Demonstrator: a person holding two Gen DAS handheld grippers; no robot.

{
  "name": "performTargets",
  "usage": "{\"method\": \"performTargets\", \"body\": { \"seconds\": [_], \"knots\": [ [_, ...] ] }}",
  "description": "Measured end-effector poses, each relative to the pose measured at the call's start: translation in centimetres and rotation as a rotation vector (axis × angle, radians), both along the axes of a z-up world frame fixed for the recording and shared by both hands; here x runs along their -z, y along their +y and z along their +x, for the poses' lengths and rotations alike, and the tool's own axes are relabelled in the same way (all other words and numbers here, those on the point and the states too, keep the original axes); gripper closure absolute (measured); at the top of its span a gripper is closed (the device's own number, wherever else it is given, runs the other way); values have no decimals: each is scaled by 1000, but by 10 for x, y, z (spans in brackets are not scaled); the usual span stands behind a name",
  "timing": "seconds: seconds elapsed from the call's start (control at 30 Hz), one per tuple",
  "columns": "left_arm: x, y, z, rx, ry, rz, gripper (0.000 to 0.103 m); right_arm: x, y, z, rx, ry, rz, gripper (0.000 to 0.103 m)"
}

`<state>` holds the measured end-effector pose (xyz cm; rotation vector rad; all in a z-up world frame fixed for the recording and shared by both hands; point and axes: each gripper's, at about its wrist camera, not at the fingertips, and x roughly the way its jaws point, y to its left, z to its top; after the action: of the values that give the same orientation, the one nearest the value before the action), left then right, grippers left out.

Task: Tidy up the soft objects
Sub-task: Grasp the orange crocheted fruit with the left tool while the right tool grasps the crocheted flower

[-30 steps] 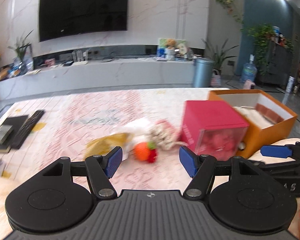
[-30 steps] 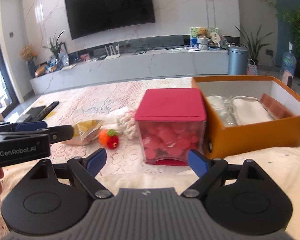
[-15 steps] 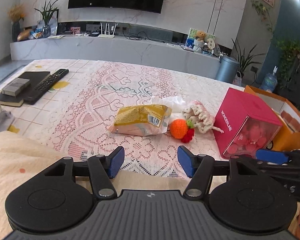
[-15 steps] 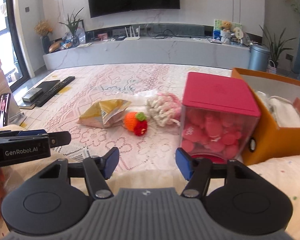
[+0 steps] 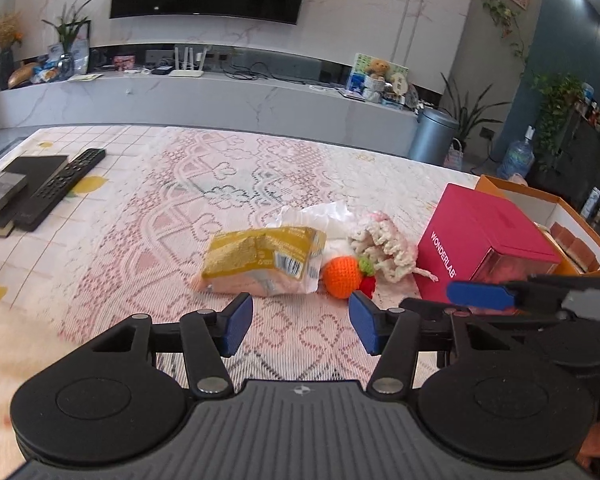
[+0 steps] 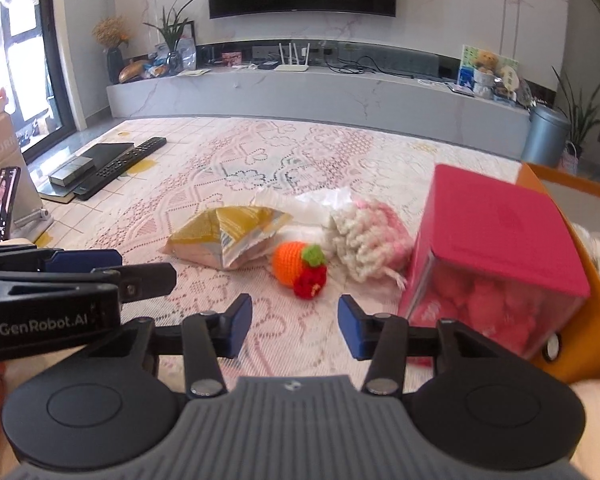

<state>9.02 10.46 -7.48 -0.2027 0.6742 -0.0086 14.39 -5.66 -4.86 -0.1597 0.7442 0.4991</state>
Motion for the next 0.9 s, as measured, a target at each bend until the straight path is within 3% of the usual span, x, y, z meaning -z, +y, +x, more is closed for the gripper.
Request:
{"method": "performTargets", "body": {
  "seconds": [0.13,0.3,0.47,0.67,0.9],
  "knots": [
    [-3,-6,17,78,-7,35,40,-9,2,18,-48,-19,-48,58],
    [-8,-24,45,275,-24,153,40,-22,-5,37,-141,-30,-149,65],
    [7,-42,77,438,32,247,40,-34,-12,51,-209,-40,-193,65],
    [38,-60,108,510,119,357,40,-29,-6,69,-252,-23,-234,65],
    [52,-59,128,493,157,329,40,-20,3,84,-295,-11,-266,65]
  ]
}}
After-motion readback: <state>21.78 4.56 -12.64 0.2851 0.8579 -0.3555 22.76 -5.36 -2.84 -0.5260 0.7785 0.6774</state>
